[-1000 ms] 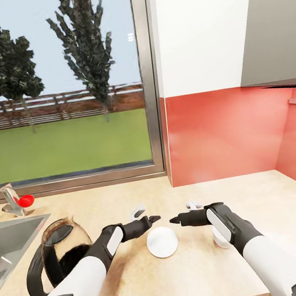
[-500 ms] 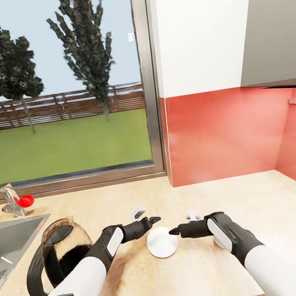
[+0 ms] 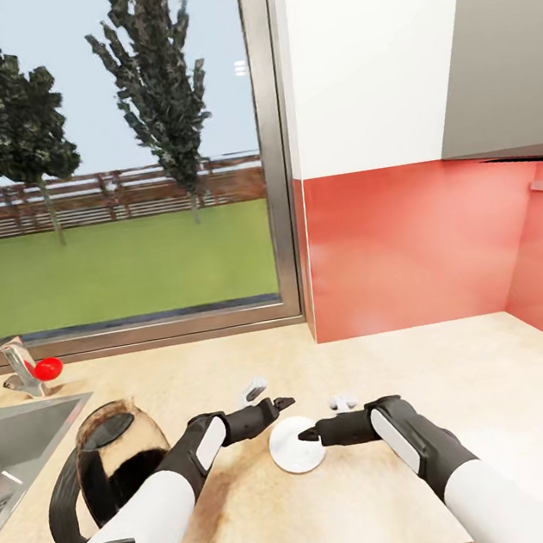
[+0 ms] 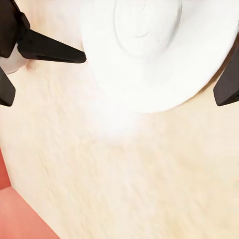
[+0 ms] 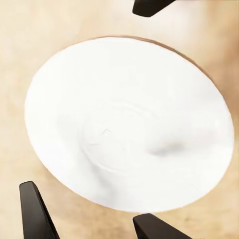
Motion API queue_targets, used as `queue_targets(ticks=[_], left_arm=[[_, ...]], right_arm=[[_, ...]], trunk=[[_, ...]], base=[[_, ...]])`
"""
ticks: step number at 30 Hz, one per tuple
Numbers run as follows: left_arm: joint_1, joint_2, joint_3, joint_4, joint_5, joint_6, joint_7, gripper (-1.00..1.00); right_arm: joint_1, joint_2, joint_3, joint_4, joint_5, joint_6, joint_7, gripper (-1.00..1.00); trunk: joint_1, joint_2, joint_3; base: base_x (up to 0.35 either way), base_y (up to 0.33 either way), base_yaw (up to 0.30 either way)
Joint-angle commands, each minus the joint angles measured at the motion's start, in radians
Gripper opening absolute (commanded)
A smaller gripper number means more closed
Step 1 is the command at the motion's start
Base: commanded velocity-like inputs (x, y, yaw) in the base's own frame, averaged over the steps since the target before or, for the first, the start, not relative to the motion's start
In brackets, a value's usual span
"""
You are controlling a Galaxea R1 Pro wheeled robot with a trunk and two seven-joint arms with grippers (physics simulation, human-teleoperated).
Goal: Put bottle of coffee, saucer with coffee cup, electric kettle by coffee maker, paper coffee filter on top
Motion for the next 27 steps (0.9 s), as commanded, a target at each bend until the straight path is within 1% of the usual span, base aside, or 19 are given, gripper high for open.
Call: queue_targets(ticks=[1,2,3,7,14,16,18,19,23,27], left_arm=[[-0.001,-0.001,0.007,0.0,0.001,0.008,-0.001,1.0],[-0.001,-0.001,0.007,0.0,0.001,0.008,0.0,1.0],[-0.001,-0.001,0.008,0.0,0.001,0.01,0.011,1.0],[-0.001,-0.001,0.008,0.0,0.001,0.01,0.014,1.0],[-0.001,-0.001,0.008,0.0,0.002,0.012,0.015,1.0],[-0.001,-0.001,0.008,0.0,0.01,0.013,0.015,1.0],[-0.001,-0.001,0.008,0.001,0.029,0.013,0.015,1.0],[-0.001,-0.001,0.008,0.001,0.033,0.013,0.015,1.0],[0.001,-0.001,0.008,0.0,0.039,0.015,0.023,1.0],[0.017,0.001,0.007,-0.003,0.042,0.02,0.03,1.0]], right_arm=[[0.0,0.002,0.002,0.055,-0.003,0.009,0.0,1.0],[0.0,0.004,0.002,0.055,-0.003,0.009,0.0,1.0],[0.003,0.019,0.002,0.057,-0.004,0.009,0.0,1.0],[0.011,0.026,0.002,0.057,-0.004,0.009,0.0,1.0],[0.018,0.028,0.002,0.057,-0.004,0.009,-0.001,1.0],[0.018,0.028,0.002,0.057,-0.004,0.009,-0.001,1.0],[0.018,0.028,0.001,0.057,-0.004,0.009,0.0,1.0],[0.018,0.028,0.001,0.057,-0.004,0.009,0.0,1.0],[0.022,0.028,0.002,0.057,-0.004,0.009,0.0,1.0],[0.022,0.028,0.002,0.057,-0.004,0.009,0.0,1.0]], trunk=[[0.0,-0.001,-0.002],[0.0,-0.001,-0.002],[0.0,-0.001,-0.002],[0.0,-0.001,-0.002],[0.0,-0.001,-0.002],[0.0,-0.001,-0.002],[0.0,-0.001,-0.002],[0.0,-0.001,-0.002],[0.0,-0.001,-0.002],[0.0,-0.001,-0.002]], base=[[0.0,0.0,0.0],[0.0,0.0,0.0],[0.0,0.0,0.0],[0.0,0.0,0.0],[0.0,0.0,0.0],[0.0,0.0,0.0],[0.0,0.0,0.0],[0.0,0.0,0.0],[0.0,0.0,0.0],[0.0,0.0,0.0]])
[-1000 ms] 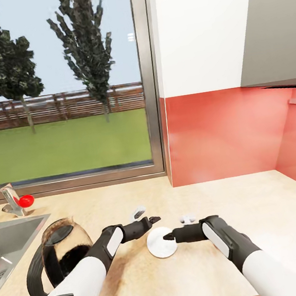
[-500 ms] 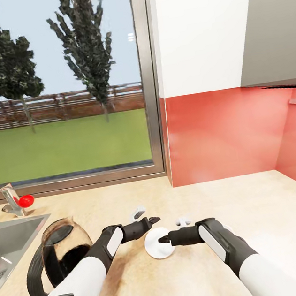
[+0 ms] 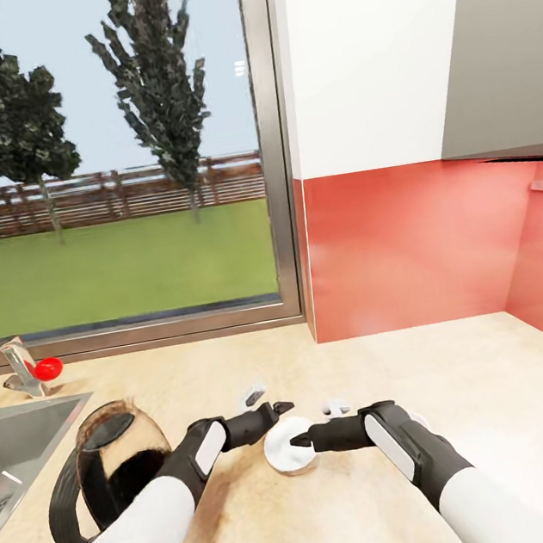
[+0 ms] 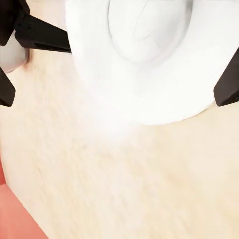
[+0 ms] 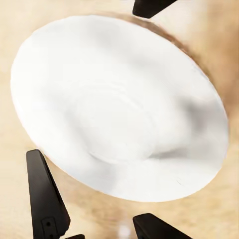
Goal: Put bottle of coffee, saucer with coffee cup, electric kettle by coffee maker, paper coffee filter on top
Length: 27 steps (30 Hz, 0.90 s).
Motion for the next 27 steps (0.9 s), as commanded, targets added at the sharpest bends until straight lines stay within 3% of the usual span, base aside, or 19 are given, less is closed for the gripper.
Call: queue_targets(ticks=[1,27], left_arm=[[0.0,0.0,0.007,-0.002,0.001,0.01,0.0,1.0],[0.015,0.0,0.007,0.001,0.0,0.014,0.001,1.0]], right_arm=[[0.0,0.0,0.002,0.077,0.002,0.008,-0.001,1.0],[0.014,0.012,0.003,0.077,0.002,0.008,-0.001,1.0]], trunk=[[0.0,-0.001,-0.002],[0.0,-0.001,-0.002]], base=[[0.0,0.0,0.0],[0.0,0.0,0.0]])
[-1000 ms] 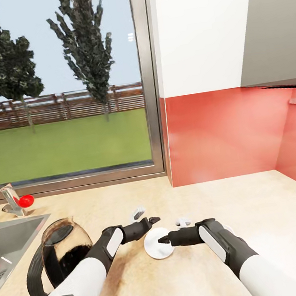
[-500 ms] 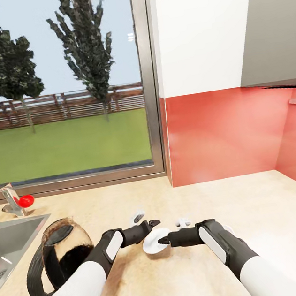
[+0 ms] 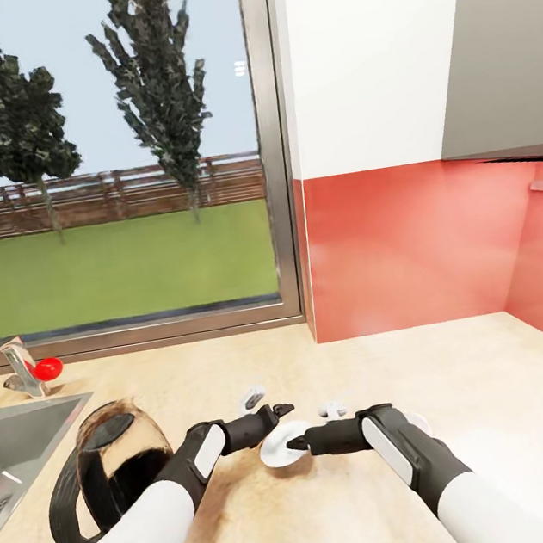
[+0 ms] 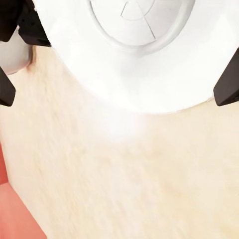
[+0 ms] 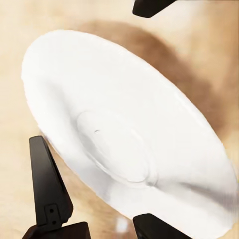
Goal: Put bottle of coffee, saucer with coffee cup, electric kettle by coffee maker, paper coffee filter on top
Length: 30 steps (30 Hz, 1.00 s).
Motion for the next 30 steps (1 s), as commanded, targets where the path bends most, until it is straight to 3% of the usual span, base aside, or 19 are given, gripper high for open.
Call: queue_targets(ticks=[1,3,4,25,28,30], left_arm=[[0.0,-0.001,0.003,0.01,-0.02,0.004,0.002,1.0],[0.001,-0.001,0.003,0.01,-0.02,0.004,0.002,1.0],[0.001,-0.001,0.003,0.01,-0.02,0.004,0.002,1.0],[0.001,-0.001,0.003,-0.001,-0.02,0.006,0.002,1.0],[0.0,-0.004,0.004,-0.005,-0.018,0.008,0.002,1.0],[-0.007,-0.022,0.003,-0.011,-0.008,0.009,-0.001,1.0]], right_arm=[[0.0,0.001,0.001,0.092,-0.001,0.008,0.0,1.0],[0.0,0.002,0.002,0.092,-0.001,0.008,0.0,1.0],[0.0,0.002,0.002,0.091,-0.001,0.008,0.0,-1.0],[0.0,0.002,0.0,0.083,-0.003,0.008,0.0,-1.0],[0.0,0.002,0.0,0.082,-0.003,0.008,0.0,-1.0],[0.0,0.002,0.0,0.082,-0.003,0.008,0.0,-1.0]], trunk=[[0.001,-0.001,-0.002],[0.001,-0.001,-0.002],[0.001,-0.001,-0.002],[0.001,-0.001,-0.002],[0.001,-0.001,-0.002],[0.001,-0.001,-0.002]], base=[[0.0,0.0,0.0],[0.0,0.0,0.0],[0.0,0.0,0.0],[0.0,0.0,0.0],[0.0,0.0,0.0],[0.0,0.0,0.0]])
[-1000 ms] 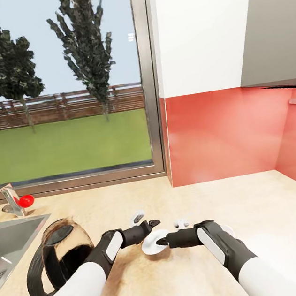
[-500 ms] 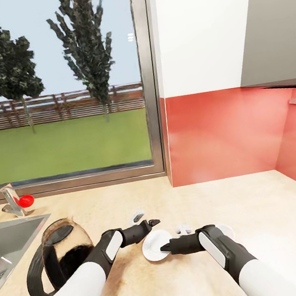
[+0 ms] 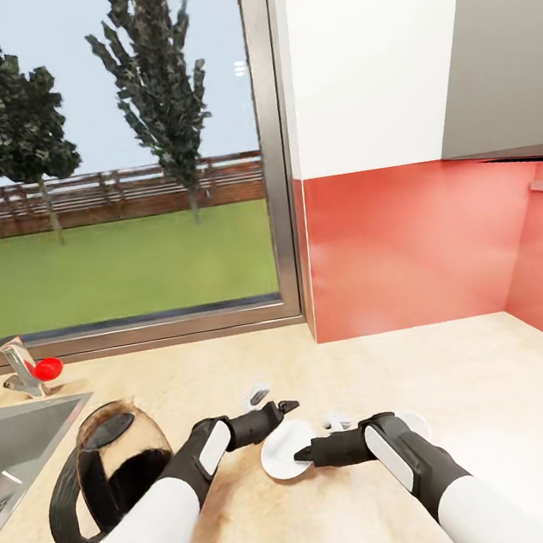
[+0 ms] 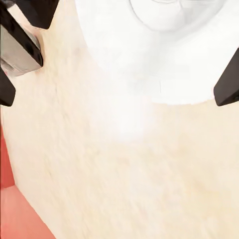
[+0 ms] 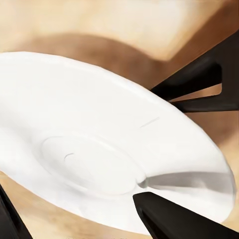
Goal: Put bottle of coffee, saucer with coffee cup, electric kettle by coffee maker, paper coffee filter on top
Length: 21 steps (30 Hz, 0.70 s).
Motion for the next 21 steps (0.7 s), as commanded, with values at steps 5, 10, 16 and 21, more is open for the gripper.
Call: queue_targets(ticks=[5,10,16,21], left_arm=[[-0.009,-0.021,0.003,-0.102,0.058,0.058,-0.007,1.0],[-0.01,-0.021,0.0,-0.185,0.104,0.123,-0.039,1.0],[-0.01,-0.021,-0.014,-0.289,0.146,0.183,-0.168,1.0],[-0.01,-0.021,-0.054,-0.333,0.15,0.2,-0.251,1.0]], right_arm=[[0.0,0.0,0.003,0.003,0.021,0.003,0.0,-1.0],[0.0,0.0,0.002,0.0,0.021,0.003,0.0,-1.0],[0.0,-0.003,-0.007,-0.036,0.021,0.003,-0.001,-1.0],[0.0,-0.006,-0.015,-0.148,0.022,0.001,-0.003,-1.0]], trunk=[[0.0,-0.001,-0.002],[0.0,-0.001,-0.002],[0.0,-0.001,-0.002],[0.0,-0.001,-0.002]], base=[[0.0,0.0,0.0],[0.0,0.0,0.0],[0.0,0.0,0.0],[0.0,0.0,0.0]])
